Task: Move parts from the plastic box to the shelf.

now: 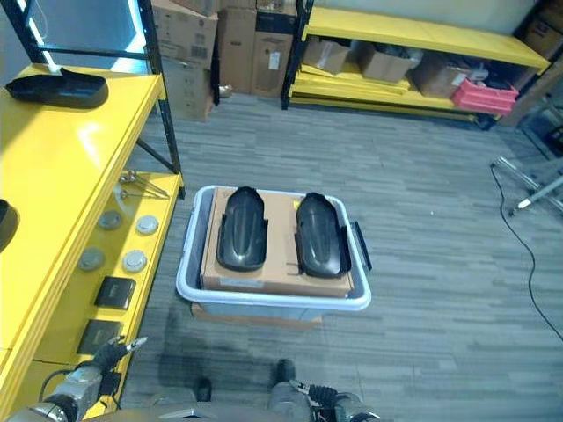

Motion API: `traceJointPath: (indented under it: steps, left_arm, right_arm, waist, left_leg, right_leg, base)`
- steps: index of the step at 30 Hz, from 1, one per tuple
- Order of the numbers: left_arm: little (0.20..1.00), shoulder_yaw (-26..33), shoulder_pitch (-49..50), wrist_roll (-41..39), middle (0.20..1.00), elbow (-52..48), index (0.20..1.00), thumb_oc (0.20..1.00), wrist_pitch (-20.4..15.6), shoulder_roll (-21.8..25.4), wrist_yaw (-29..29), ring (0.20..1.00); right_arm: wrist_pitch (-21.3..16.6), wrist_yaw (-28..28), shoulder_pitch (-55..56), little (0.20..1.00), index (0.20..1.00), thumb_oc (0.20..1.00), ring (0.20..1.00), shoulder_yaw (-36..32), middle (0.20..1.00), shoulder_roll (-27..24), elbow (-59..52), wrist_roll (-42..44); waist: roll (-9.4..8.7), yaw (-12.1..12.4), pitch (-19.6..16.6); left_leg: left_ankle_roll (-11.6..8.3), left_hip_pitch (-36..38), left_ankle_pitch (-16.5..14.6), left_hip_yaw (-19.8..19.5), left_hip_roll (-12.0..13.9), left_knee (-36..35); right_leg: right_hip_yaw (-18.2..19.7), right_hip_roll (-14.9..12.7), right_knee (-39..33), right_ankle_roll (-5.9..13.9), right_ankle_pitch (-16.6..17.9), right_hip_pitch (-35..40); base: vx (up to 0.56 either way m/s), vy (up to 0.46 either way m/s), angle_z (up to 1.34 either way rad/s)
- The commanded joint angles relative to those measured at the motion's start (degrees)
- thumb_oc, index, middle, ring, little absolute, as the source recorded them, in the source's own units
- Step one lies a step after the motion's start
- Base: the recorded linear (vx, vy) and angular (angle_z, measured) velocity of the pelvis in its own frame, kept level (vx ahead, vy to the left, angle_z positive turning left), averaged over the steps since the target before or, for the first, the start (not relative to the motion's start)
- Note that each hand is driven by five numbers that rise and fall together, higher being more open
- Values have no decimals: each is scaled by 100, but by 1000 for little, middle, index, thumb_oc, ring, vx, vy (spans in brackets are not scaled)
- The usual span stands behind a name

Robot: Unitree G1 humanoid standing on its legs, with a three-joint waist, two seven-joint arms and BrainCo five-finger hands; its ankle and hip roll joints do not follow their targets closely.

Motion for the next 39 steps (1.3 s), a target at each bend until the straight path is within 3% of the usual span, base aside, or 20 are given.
traceJointPath:
  steps: [1, 6, 10, 15, 20, 21, 22, 23, 24, 32, 39]
  left_arm:
    - [1000, 16, -320, 171, 1000, 185, 1000, 1000, 269, -302, -55, 1000]
    - [1000, 136, -72, 295, 1000, 416, 1000, 1000, 169, -471, -58, 1000]
    - [1000, 148, -11, 291, 1000, 386, 1000, 1000, -91, -562, -17, 1000]
    - [1000, 63, -72, 279, 1000, 257, 1000, 1000, -264, -574, 40, 1000]
    - [1000, -29, -146, 182, 1000, 85, 1000, 1000, -174, -486, 83, 1000]
    - [1000, -28, -145, 179, 1000, 80, 1000, 1000, -169, -483, 86, 1000]
    - [1000, -24, -141, 191, 1000, 61, 1000, 1000, -136, -466, 88, 1000]
    - [1000, -23, -115, 176, 1000, 35, 1000, 1000, -105, -462, 110, 1000]
    - [1000, 11, -62, 192, 1000, 15, 1000, 1000, -96, -450, 118, 1000]
    - [1000, 208, 348, 404, 1000, -59, 1000, 1000, -67, -373, 66, 1000]
    - [1000, 148, 509, 354, 1000, -139, 1000, 1000, -192, -269, 28, 1000]
  right_arm:
    - [147, -38, -198, 1000, 1000, 1000, 1000, -26, 1000, -332, 56, 68]
    - [163, -95, -175, 1000, 1000, 1000, 1000, -175, 1000, -365, 42, 200]
    - [-135, -244, -84, 1000, 1000, 1000, 1000, -368, 1000, -382, -29, 481]
    - [-986, -505, -8, 1000, 1000, 1000, 1000, -499, 1000, -417, -169, 664]
    - [-1748, -866, 55, 1000, 1000, 1000, 1000, -552, 1000, -522, -689, 921]
    - [-1756, -882, 60, 1000, 1000, 1000, 1000, -552, 1000, -525, -721, 919]
    - [-1744, -918, 81, 1000, 1000, 1000, 1000, -557, 1000, -548, -867, 1034]
    - [-2101, -1151, 99, 1000, 1000, 1000, 1000, -567, 1000, -601, -1203, 952]
    - [-2154, -1348, 111, 1000, 1000, 1000, 1000, -558, 1000, -670, -1652, 877]
    - [-2091, -1939, 108, 1000, 1000, 1000, 1000, -609, 1000, -1158, -3370, 343]
    - [-1757, -2224, -400, 1000, 1000, 1000, 1000, -845, 1000, -1880, -3511, 150]
  waist:
    - [345, 49, 126]
    - [335, 23, 106]
    - [339, 4, 113]
    - [337, -33, 82]
    - [297, -126, 65]
    - [295, -129, 65]
    - [284, -153, 61]
    - [269, -186, 59]
    - [252, -214, 62]
    - [212, -243, 53]
    - [246, -25, 115]
  left_leg:
    - [-89, -312, 274, 163, 223, -170]
    - [-179, -270, 331, 228, 336, -299]
    - [-238, -280, 397, 272, 394, -417]
    - [-274, -269, 449, 331, 429, -526]
    - [-269, -225, 432, 467, 472, -551]
    - [-269, -221, 430, 471, 474, -551]
    - [-267, -209, 420, 492, 480, -547]
    - [-264, -199, 400, 526, 487, -528]
    - [-255, -178, 379, 555, 490, -520]
    - [-256, -91, 345, 639, 509, -567]
    - [-327, -214, 454, 517, 566, -672]
  right_leg:
    - [19, 134, 109, 375, -563, 295]
    - [-12, 214, -90, 316, -545, 422]
    - [-73, 234, -146, 304, -566, 443]
    - [-133, 238, -160, 328, -584, 451]
    - [-130, 240, -139, 349, -614, 466]
    - [-128, 241, -138, 348, -615, 467]
    - [-119, 244, -133, 346, -620, 471]
    - [-101, 245, -127, 344, -628, 477]
    - [-83, 248, -119, 339, -639, 486]
    - [-87, 265, -98, 309, -717, 561]
    - [-242, 271, -83, 295, -775, 536]
  base:
    - [45, -156, 4]
    - [21, -105, 0]
    - [-23, -61, -1]
    - [-28, -24, 9]
    - [-23, -6, 5]
    - [-10, 5, -7]
    - [-3, 9, -7]
    - [1, 11, -8]
    - [7, 7, -7]
    - [64, -2, -9]
    - [116, -22, 6]
